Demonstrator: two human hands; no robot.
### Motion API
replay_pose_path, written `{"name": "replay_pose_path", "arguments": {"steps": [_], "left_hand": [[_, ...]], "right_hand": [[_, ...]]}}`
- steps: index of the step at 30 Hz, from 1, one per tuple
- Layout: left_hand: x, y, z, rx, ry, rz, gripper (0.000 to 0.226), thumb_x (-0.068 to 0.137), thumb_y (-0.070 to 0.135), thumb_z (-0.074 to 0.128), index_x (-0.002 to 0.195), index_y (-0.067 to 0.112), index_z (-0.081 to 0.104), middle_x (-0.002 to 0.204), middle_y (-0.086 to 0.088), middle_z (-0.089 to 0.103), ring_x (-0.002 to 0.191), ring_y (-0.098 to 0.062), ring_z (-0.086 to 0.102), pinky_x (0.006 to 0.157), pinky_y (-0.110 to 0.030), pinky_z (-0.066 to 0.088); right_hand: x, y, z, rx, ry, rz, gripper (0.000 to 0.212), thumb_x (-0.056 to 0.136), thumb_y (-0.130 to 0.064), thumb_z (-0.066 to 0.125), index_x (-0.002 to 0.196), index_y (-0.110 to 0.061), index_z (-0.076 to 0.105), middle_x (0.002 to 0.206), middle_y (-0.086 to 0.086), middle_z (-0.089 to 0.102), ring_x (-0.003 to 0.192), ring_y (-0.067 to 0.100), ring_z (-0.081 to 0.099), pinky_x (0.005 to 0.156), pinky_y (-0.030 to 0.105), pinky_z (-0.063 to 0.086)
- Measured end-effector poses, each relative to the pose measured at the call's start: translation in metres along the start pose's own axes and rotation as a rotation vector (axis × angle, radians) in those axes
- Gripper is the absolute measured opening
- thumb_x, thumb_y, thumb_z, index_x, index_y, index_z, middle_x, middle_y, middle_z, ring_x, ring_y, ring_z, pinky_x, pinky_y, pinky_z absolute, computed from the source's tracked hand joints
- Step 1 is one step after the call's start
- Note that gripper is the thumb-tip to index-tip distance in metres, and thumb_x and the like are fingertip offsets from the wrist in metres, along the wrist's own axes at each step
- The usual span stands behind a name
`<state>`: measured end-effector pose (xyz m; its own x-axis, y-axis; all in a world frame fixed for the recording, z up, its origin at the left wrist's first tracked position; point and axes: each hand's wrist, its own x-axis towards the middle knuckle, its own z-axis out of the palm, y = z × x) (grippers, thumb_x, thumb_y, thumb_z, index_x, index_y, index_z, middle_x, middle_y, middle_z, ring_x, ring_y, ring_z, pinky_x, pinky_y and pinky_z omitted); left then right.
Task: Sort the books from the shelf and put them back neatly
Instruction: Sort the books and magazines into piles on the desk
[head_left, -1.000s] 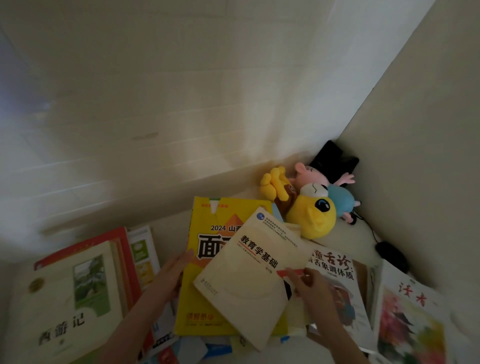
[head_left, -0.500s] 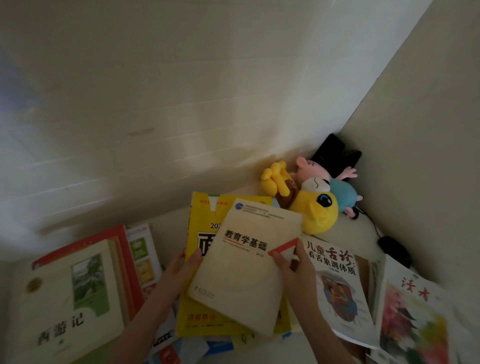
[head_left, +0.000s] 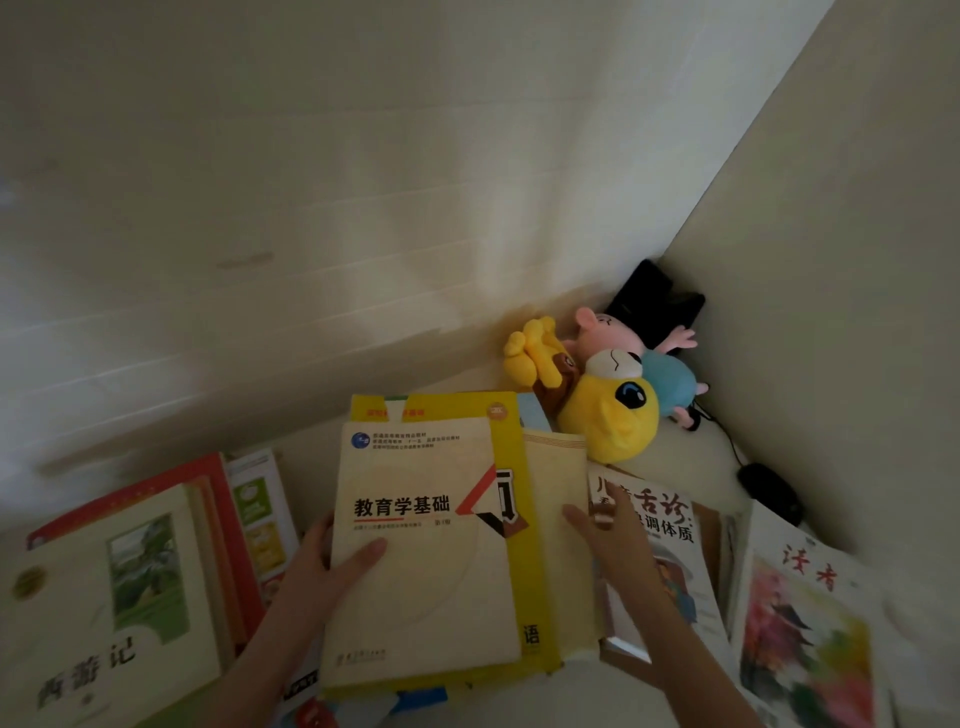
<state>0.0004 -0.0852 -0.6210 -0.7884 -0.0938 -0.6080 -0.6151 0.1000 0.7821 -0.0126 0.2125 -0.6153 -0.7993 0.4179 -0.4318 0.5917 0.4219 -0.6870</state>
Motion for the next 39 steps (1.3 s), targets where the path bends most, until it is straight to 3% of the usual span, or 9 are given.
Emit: {"name": "replay_pose_path", "arguments": {"steps": [4,10,20,26,29,32,34,36,39], "left_hand": [[0.000,-0.001,-0.003,-0.048,-0.025,-0.025,0.058,0.085,0.022,0.068,0.137,0.015,0.043,0.119,-0.010,0.062,0.092,-0.025,0.064,0.068,-0.037,0.054],[-0.002,0.002,-0.010,-0.078,-0.006,-0.017,0.058,0.084,0.016,0.070,0.136,0.017,0.044,0.108,-0.009,0.066,0.089,-0.029,0.066,0.072,-0.044,0.056],[-0.008,0.000,-0.025,-0.071,0.005,-0.038,0.066,0.083,0.014,0.070,0.141,0.018,0.039,0.120,-0.015,0.062,0.095,-0.032,0.065,0.070,-0.041,0.055],[-0.006,0.002,-0.024,-0.155,-0.001,-0.079,0.041,0.091,0.041,0.054,0.124,0.017,0.054,0.106,-0.013,0.066,0.088,-0.031,0.065,0.072,-0.041,0.054],[0.001,0.004,-0.025,-0.327,0.020,-0.215,0.060,0.090,0.065,0.035,0.115,0.016,0.058,0.111,-0.025,0.062,0.104,-0.043,0.059,0.087,-0.052,0.048],[0.003,0.004,-0.026,-0.394,0.035,-0.281,0.056,0.096,0.059,0.030,0.113,0.012,0.055,0.104,-0.022,0.059,0.093,-0.038,0.061,0.073,-0.042,0.051],[0.001,0.004,-0.028,-0.378,0.023,-0.276,0.057,0.089,0.066,0.033,0.095,0.015,0.058,0.090,-0.017,0.057,0.069,-0.028,0.062,0.057,-0.031,0.051],[0.002,0.001,-0.031,-0.335,-0.015,-0.255,0.060,0.075,0.071,0.040,0.086,0.016,0.059,0.089,-0.018,0.055,0.074,-0.029,0.056,0.062,-0.033,0.049],[0.003,0.004,-0.028,-0.329,0.024,-0.241,0.052,0.087,0.060,0.044,0.086,0.011,0.059,0.089,-0.021,0.061,0.076,-0.030,0.057,0.066,-0.036,0.047]], "right_hand": [[0.009,0.001,-0.004,-0.115,-0.115,0.007,0.037,0.081,-0.030,0.074,0.104,-0.002,0.065,0.104,0.013,0.070,0.077,0.015,0.063,0.067,0.024,0.053],[0.000,0.003,-0.001,0.068,0.125,-0.070,0.036,0.076,-0.019,0.079,0.104,-0.004,0.061,0.114,0.001,0.055,0.105,0.021,0.055,0.086,0.034,0.046],[-0.042,-0.092,-0.062,0.203,0.274,-0.480,0.013,0.085,-0.013,0.069,0.094,-0.013,0.060,0.093,-0.003,0.063,0.078,0.004,0.058,0.064,0.012,0.042],[-0.070,-0.105,-0.039,0.445,-0.110,-0.849,0.024,0.083,0.020,0.050,0.087,-0.002,0.058,0.108,0.008,0.067,0.108,0.011,0.062,0.086,0.019,0.049],[-0.067,-0.069,0.001,0.100,-0.231,-1.026,0.004,0.084,-0.009,0.062,0.085,-0.011,0.065,0.113,-0.001,0.068,0.126,0.015,0.050,0.108,0.032,0.036],[-0.043,-0.001,0.030,-0.415,-0.214,-1.184,0.026,0.079,-0.013,0.067,0.097,-0.029,0.057,0.146,-0.014,0.042,0.142,0.017,0.026,0.111,0.048,0.028],[-0.034,0.025,0.025,-0.357,-0.198,-1.027,0.039,0.081,-0.011,0.068,0.109,-0.034,0.054,0.148,-0.020,0.036,0.138,0.008,0.028,0.107,0.036,0.035],[-0.032,0.027,0.019,-0.204,-0.063,-0.796,0.057,0.078,-0.001,0.069,0.115,-0.040,0.053,0.141,-0.018,0.042,0.129,0.004,0.035,0.100,0.017,0.036],[-0.038,0.015,0.024,-0.044,0.054,-0.414,0.045,0.083,0.006,0.061,0.117,-0.023,0.055,0.119,0.002,0.046,0.114,0.025,0.051,0.084,0.021,0.043]]}}
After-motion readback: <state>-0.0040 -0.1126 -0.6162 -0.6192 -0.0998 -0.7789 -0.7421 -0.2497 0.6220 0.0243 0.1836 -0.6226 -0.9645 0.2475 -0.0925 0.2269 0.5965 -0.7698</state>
